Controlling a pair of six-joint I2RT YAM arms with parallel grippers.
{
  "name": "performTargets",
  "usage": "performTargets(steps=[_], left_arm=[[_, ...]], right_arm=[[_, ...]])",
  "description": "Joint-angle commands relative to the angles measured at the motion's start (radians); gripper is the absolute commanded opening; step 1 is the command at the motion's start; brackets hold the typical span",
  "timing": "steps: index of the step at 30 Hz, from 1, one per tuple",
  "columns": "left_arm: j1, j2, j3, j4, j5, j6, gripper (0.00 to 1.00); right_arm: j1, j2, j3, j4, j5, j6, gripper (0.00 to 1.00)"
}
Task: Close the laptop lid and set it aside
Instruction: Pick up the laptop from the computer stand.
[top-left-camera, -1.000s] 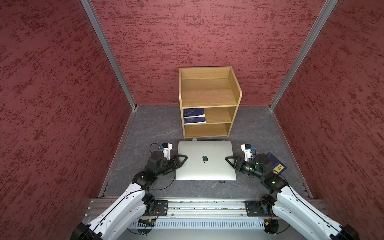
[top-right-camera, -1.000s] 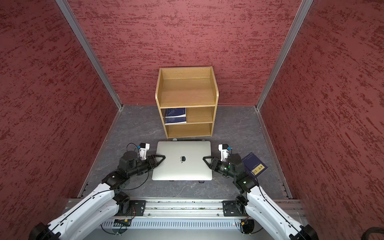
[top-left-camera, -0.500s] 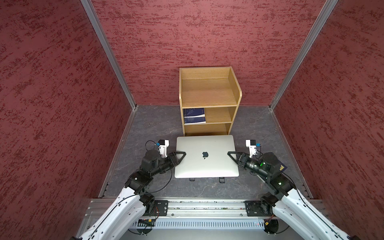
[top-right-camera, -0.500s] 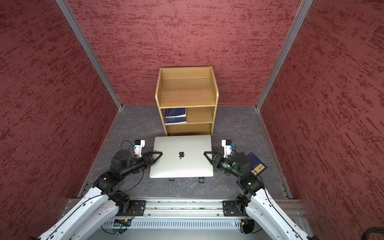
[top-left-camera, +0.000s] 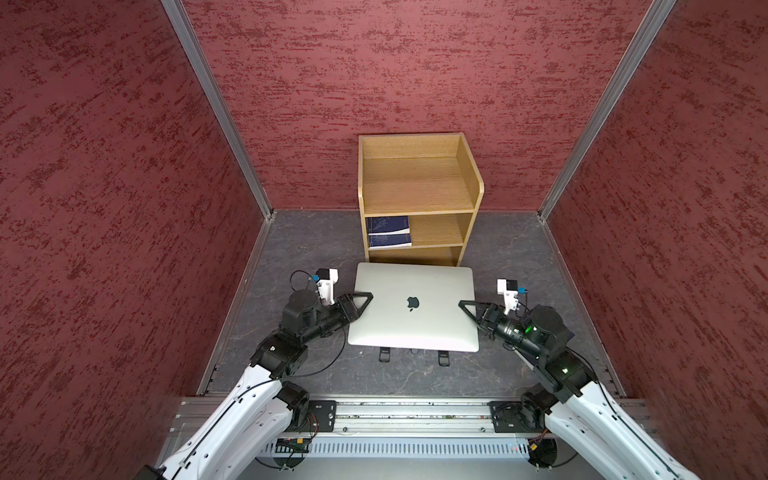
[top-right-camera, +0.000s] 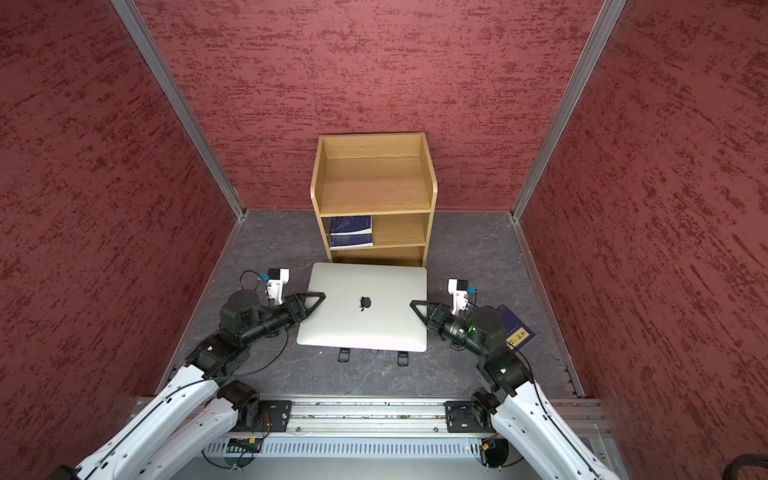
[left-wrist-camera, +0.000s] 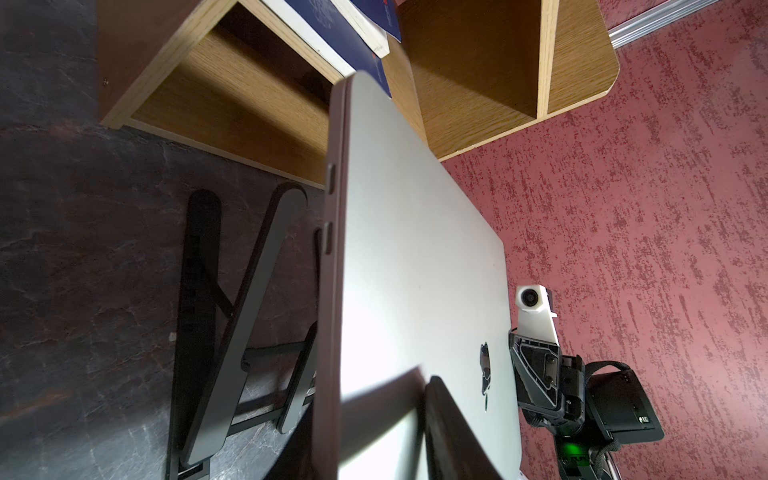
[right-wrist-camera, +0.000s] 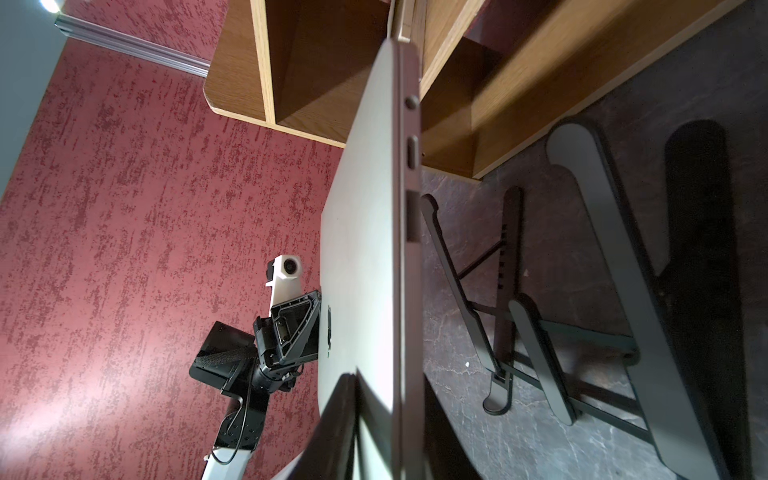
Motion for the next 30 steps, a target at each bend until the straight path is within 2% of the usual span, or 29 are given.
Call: performTargets(steps=[1,23,30], left_arm=[[-0.013,0.017,0.023,0.027,0.024,0.087,0.22],[-0.005,0.101,0.026,0.042,0.042,0.130,0.15],[0.008,0.101,0.062,0.005,0.039,0.167,0.18]], right_arm=[[0.023,-0.036,0.082,0.170,-0.119,0.004,0.26],[0.023,-0.078,0.122,0.258,-0.101,0.092,0.31],[0.022,-0.071,0.145,0.267,-0.103,0.109,0.21]])
